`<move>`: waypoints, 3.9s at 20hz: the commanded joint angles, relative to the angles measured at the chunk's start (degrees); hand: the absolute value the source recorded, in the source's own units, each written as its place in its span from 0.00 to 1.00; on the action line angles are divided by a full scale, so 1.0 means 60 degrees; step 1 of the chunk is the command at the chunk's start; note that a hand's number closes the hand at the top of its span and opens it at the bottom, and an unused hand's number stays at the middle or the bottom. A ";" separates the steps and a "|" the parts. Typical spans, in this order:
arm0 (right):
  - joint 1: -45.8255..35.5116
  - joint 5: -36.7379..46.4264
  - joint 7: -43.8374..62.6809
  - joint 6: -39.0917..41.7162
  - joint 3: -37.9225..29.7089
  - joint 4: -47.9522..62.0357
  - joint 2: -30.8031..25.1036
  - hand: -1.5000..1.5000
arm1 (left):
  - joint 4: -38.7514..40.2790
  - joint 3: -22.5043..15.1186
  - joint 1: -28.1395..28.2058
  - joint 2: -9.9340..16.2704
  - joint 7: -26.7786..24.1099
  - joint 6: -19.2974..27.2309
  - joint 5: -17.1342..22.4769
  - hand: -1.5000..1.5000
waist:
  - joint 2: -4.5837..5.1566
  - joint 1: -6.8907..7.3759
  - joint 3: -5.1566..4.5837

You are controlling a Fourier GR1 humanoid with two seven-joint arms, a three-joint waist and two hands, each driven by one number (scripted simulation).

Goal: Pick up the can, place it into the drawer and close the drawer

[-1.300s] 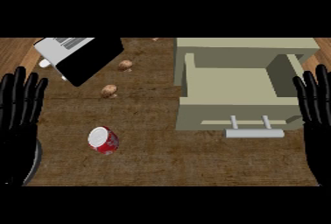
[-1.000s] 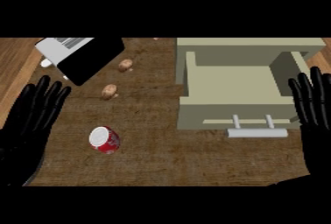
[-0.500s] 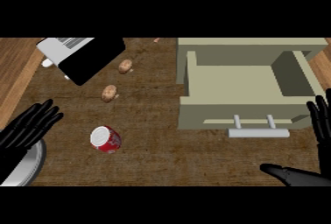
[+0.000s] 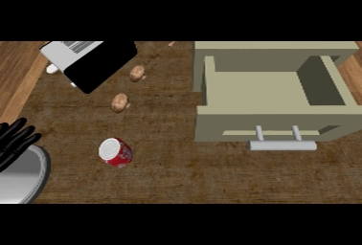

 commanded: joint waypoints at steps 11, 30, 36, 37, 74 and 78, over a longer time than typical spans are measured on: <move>0.1098 -0.1202 -0.1101 0.1584 -0.1577 0.0433 -0.0239 0.00 | 0.0998 0.0207 -0.0713 0.0109 0.2143 0.0918 0.2476 0.00 | 0.0010 -0.0076 -0.0001; 0.1231 -0.1915 -0.0341 0.2604 -0.2690 -0.0113 0.0086 0.00 | 0.3079 -0.1012 -0.1632 -0.1892 0.1342 0.0757 -0.0601 0.00 | 0.0014 -0.0031 -0.0007; 0.1427 -0.2895 -0.0459 0.3459 -0.3739 0.0484 -0.0304 0.00 | 0.3339 -0.1586 -0.1783 -0.2506 0.0879 0.1042 -0.2045 0.00 | 0.0007 -0.0049 -0.0003; 0.1330 -0.2246 -0.0395 0.3077 -0.3259 -0.0004 0.0170 0.00 | 0.3511 -0.1894 -0.1482 -0.3037 0.0269 0.1168 -0.2767 0.00 | 0.0010 -0.0035 -0.0005; 0.1648 -0.3490 0.0589 0.4724 -0.4936 -0.0659 0.0791 0.00 | 1.4790 -0.0825 -0.4928 -0.2338 -0.7286 0.0422 -0.6545 0.00 | 0.0032 -0.0137 -0.0014; 0.1750 -0.2769 -0.0230 0.4581 -0.4270 -0.0489 0.1123 0.00 | 1.4467 -0.0879 -0.5057 -0.2619 -0.6963 0.0554 -0.6406 0.00 | 0.0016 -0.0097 -0.0005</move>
